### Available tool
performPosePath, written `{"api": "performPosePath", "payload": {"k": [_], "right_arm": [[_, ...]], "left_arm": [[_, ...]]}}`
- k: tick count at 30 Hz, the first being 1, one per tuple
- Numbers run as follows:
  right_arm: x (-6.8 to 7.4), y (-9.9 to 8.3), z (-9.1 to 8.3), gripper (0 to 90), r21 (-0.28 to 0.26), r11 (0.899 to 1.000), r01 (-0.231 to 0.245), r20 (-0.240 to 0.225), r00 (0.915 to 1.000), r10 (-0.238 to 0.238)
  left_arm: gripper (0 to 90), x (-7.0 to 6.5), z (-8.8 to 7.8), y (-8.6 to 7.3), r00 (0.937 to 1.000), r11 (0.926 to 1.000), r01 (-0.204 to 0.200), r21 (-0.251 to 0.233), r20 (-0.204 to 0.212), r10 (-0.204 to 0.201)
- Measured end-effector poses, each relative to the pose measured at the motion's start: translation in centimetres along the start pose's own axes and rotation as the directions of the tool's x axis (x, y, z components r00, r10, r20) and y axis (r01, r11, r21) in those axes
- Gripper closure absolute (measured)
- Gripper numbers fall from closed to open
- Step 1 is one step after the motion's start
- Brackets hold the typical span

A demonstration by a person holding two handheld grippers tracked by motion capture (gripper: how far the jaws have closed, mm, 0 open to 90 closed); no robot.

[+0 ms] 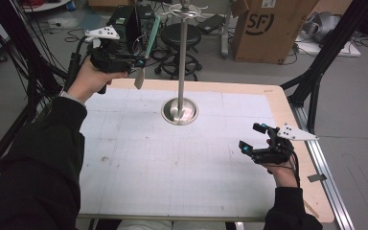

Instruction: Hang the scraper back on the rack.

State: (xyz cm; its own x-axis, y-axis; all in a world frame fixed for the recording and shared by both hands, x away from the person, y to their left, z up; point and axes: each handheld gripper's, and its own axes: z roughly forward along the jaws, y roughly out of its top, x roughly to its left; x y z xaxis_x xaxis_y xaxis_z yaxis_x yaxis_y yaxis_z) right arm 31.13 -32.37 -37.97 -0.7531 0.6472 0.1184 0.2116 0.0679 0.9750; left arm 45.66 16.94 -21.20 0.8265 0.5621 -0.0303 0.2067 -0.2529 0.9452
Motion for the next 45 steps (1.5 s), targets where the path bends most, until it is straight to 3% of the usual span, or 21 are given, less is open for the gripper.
{"api": "performPosePath", "payload": {"k": [10, 19, 45], "right_arm": [[0.0, 0.0, -0.3, 3.3, -0.012, 1.0, 0.003, 0.001, 1.0, -0.003], [0.0, 0.0, -0.3, 3.2, -0.01, 1.0, 0.0, 0.003, 1.0, 0.0], [0.1, -0.4, -1.4, 3.3, -0.016, 1.0, -0.005, 0.023, 0.9997, 0.006]], "left_arm": [[80.9, 0.3, 0.4, 0.8, 0.9997, 0.9998, -0.001, -0.021, -0.025, 0.001], [80.8, 0.6, 0.8, 0.4, 0.9992, 1.0, -0.004, 0.004, -0.039, 0.005], [80.8, 0.9, 1.2, 0.3, 0.9998, 0.9999, -0.01, -0.014, -0.017, 0.01]]}}
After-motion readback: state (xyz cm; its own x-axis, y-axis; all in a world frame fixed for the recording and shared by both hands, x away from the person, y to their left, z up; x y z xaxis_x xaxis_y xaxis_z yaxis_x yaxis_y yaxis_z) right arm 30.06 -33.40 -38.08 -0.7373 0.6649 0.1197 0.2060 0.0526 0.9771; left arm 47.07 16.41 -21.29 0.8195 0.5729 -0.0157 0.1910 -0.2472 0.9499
